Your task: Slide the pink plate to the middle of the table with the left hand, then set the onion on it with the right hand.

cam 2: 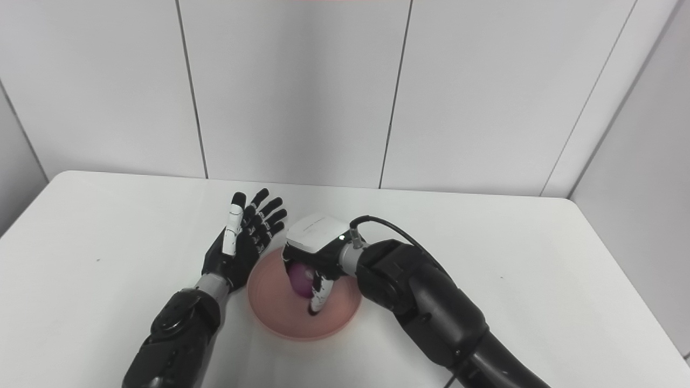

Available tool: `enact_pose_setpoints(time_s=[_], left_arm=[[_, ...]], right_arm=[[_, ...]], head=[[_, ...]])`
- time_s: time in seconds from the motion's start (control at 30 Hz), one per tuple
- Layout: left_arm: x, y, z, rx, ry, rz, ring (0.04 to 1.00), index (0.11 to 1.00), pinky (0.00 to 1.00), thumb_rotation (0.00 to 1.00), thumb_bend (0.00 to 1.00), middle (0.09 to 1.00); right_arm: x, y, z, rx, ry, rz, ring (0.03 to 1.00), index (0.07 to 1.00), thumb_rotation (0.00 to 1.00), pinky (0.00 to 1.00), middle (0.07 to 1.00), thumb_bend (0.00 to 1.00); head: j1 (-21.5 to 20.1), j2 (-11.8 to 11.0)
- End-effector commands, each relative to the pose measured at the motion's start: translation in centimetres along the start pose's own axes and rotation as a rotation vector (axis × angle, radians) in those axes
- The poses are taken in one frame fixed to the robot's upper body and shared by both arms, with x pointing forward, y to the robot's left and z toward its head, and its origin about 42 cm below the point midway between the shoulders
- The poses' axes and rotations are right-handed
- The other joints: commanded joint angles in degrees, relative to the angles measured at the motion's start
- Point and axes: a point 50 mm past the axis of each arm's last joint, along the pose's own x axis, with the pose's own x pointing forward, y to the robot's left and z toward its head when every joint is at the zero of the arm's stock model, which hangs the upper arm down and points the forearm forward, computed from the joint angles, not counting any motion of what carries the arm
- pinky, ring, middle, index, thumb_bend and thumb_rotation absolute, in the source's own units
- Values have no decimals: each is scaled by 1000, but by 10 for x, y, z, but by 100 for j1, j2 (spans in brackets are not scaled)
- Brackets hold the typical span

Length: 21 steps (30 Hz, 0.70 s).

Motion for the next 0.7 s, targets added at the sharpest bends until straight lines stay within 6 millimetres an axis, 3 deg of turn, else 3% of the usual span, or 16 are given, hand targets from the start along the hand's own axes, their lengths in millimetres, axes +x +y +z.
enact_pose_setpoints(time_s=[0.0, 0.43, 0.67], left_arm=[[-25, 12, -52, -42, 199, 82, 921, 964, 964, 889, 828, 934], [-24, 13, -51, -37, 195, 78, 917, 962, 965, 898, 825, 922], [-24, 13, -50, -40, 194, 83, 918, 957, 950, 882, 831, 927]], right_arm=[[-9, -37, -6, -37, -3, -94, 684, 707, 494, 546, 773, 966], [-25, -59, -18, -21, 8, -158, 626, 720, 596, 464, 752, 1000], [-43, -69, -38, 62, 11, -259, 647, 696, 598, 542, 718, 1000]], head=[[10, 1], [22, -10], [10, -11]])
